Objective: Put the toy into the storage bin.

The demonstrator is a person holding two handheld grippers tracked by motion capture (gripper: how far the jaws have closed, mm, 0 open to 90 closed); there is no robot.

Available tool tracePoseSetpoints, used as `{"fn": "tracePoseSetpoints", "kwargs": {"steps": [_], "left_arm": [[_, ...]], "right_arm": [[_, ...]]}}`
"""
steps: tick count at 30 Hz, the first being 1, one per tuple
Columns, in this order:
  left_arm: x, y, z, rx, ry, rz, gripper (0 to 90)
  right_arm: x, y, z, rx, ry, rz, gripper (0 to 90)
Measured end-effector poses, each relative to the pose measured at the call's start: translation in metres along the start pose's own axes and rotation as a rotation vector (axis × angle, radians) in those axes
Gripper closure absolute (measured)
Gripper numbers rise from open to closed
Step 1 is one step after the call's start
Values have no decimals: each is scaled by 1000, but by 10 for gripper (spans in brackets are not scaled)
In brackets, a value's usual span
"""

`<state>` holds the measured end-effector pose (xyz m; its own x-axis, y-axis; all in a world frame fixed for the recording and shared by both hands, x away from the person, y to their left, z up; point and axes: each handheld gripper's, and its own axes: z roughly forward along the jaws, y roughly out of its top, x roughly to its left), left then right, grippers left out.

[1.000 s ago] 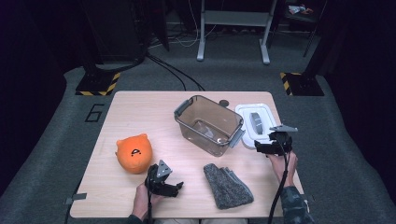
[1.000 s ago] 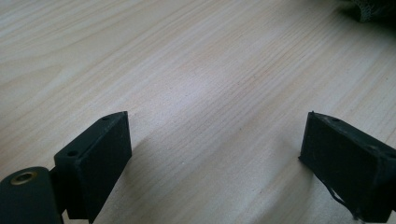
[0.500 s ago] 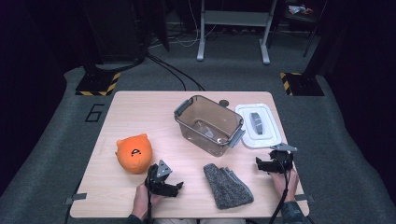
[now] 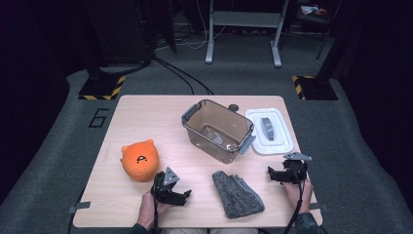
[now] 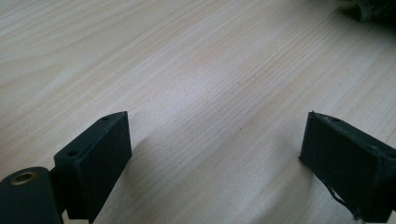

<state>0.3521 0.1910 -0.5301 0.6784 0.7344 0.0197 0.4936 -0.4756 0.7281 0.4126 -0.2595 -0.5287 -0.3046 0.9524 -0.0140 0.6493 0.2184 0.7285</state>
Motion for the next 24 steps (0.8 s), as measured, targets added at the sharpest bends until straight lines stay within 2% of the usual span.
{"fn": "tracePoseSetpoints", "kwargs": {"steps": [5,8,9,10,11,16,20,23,24], "left_arm": [[1,0,-1,5,-5,12,84],[2,1,-2,9,-22,-1,80],[2,1,-3,13,-26,7,80],[1,1,-4,8,-33,-6,80],[1,3,-7,15,-41,-2,79],[-1,11,-22,-13,-50,-14,73],[3,19,-37,-41,-53,-37,70],[10,25,-50,-59,-48,-77,78],[12,27,-55,-68,-49,-79,79]], "right_arm": [[-2,0,1,5,11,16,29],[-2,0,1,8,11,13,27],[-2,0,1,7,11,14,27],[-2,0,1,8,10,13,26],[-1,0,1,7,10,13,26],[-1,0,1,7,11,14,27],[-1,0,1,8,11,14,26],[-1,0,1,8,11,14,25],[-1,0,1,8,10,14,24]]}}
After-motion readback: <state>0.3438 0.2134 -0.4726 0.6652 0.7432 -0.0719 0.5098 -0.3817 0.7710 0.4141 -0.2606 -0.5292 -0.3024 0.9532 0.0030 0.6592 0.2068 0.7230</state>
